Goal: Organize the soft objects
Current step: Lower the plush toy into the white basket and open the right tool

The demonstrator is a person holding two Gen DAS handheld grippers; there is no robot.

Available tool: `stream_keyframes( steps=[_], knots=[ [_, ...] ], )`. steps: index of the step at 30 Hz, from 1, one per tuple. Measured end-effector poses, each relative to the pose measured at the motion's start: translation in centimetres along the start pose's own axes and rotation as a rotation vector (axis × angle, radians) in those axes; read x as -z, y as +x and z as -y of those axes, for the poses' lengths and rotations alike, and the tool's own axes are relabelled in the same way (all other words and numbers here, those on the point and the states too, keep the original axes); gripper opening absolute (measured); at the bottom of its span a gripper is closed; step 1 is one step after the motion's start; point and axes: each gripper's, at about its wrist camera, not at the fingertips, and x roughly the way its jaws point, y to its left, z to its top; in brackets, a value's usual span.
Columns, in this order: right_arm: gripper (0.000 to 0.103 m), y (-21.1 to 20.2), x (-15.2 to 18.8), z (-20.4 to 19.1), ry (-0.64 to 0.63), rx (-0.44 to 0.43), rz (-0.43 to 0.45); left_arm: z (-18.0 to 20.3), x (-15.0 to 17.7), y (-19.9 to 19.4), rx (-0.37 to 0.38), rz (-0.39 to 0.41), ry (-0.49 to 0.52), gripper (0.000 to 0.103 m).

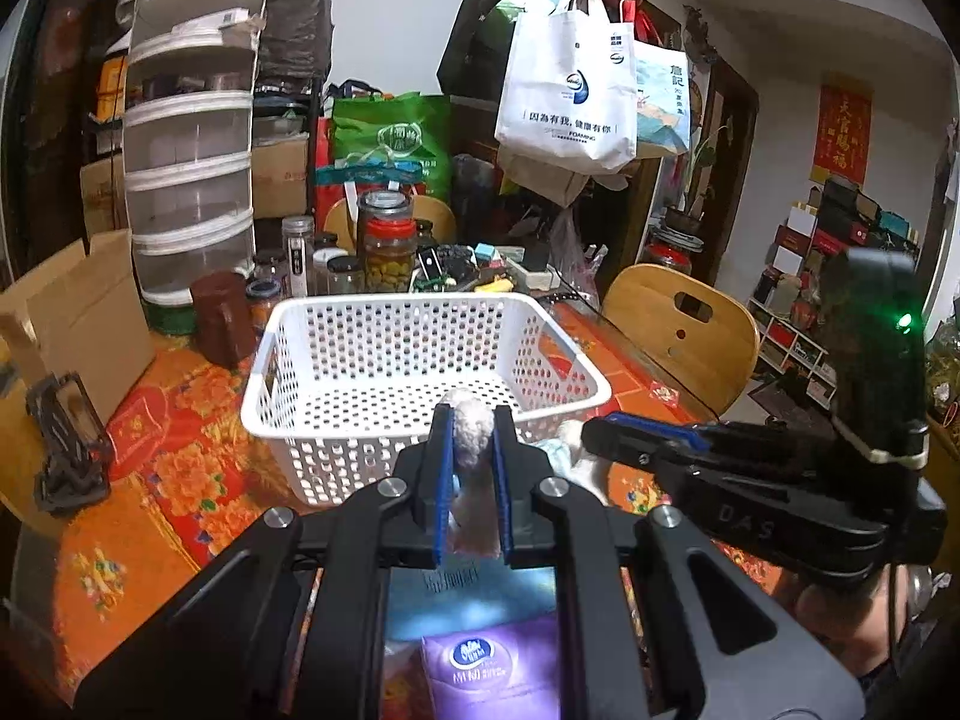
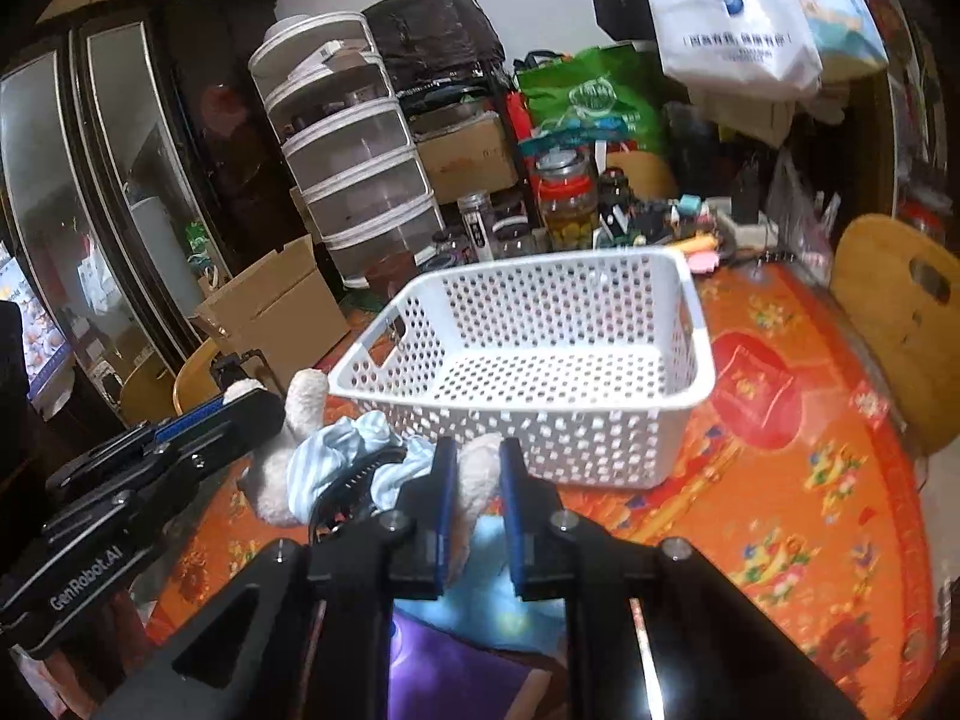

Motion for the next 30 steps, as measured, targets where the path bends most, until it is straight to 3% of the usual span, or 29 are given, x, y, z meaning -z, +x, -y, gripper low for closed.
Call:
stream_keyframes(
  steps=[11, 18, 26, 28, 29, 30],
  knots=[
    [0.012, -2.0, -6.4, -2.2, -0.134, 0.092, 0.051, 0.5, -6.4, 0.2, -0.016, 0.051, 0.039, 0.011],
    [0.012, 2.4, -9.3, -1.0, -0.167, 0.159, 0.026, -1.2, -9.5, 6.9, -0.040, -0.015, 0.019, 0.011],
    [0.012, 10.8, -9.0, 2.5, -0.179, 0.176, -0.054, -4.9, -8.1, 16.5, -0.070, -0.156, -0.081, 0.013],
    [0.016, 12.5, -8.5, 3.4, -0.165, 0.172, -0.073, -5.4, -7.1, 17.9, -0.087, -0.180, -0.079, 0.026],
    [0.019, 13.0, -8.3, 3.9, -0.152, 0.183, -0.086, -5.6, -6.9, 18.4, -0.098, -0.191, -0.075, 0.049],
    [0.028, 13.4, -8.0, 4.3, -0.140, 0.196, -0.091, -5.8, -6.4, 18.7, -0.105, -0.201, -0.074, 0.080]
  ],
)
